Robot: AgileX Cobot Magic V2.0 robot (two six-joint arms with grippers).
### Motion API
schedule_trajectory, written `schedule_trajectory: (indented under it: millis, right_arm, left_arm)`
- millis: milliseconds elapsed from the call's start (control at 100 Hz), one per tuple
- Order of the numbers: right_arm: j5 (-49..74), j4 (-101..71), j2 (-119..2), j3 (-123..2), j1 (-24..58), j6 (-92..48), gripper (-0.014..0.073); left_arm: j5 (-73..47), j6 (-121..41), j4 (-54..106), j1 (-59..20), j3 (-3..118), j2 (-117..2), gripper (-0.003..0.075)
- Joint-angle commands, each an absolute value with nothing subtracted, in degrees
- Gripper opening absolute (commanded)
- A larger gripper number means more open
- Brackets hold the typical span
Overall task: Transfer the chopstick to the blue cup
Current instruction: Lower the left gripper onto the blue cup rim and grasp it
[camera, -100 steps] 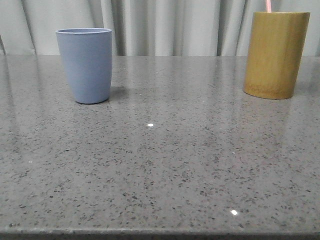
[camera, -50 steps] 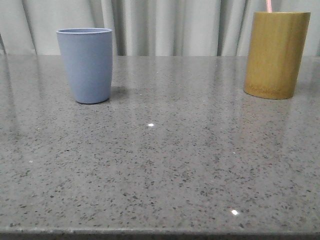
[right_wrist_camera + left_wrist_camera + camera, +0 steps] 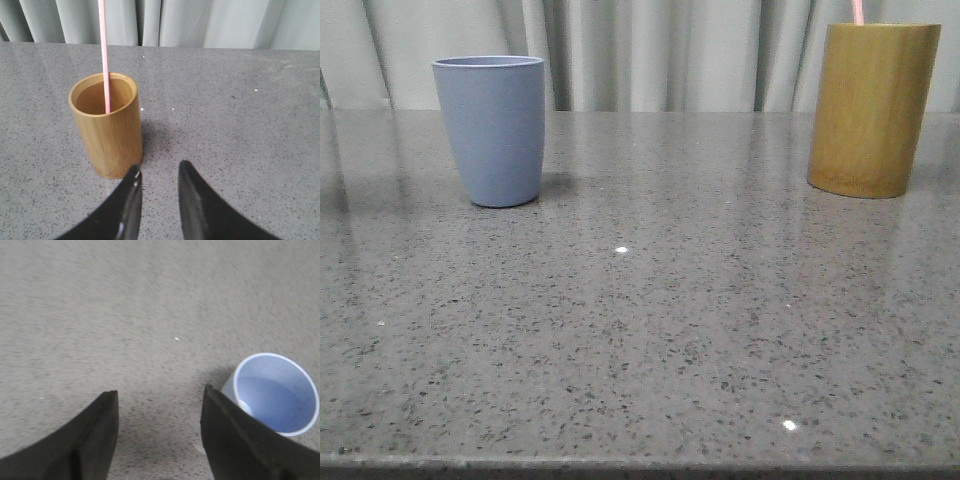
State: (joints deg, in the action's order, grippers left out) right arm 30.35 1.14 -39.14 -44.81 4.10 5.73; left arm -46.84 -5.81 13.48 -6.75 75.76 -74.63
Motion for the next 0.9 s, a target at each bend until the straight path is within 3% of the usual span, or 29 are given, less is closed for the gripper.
schedule_trajectory:
  millis: [0, 410, 890]
  right_arm:
    - [25.5, 1.3, -39.3, -46.9, 3.9, 5.6, 0.0211]
    - [25.5, 1.3, -39.3, -46.9, 3.9, 5.6, 0.0211]
    - [25.5, 1.3, -39.3, -46.9, 3.9, 5.6, 0.0211]
  left_arm:
    - [-45.9, -6.4, 14.9, -9.3, 80.2, -77.2, 0.0372]
    - [-50.7, -6.3, 15.1, -15.5, 89.1, -88.6, 0.0391]
    - [-54.7, -5.2, 16.5, -16.0, 89.8, -95.0, 0.0384]
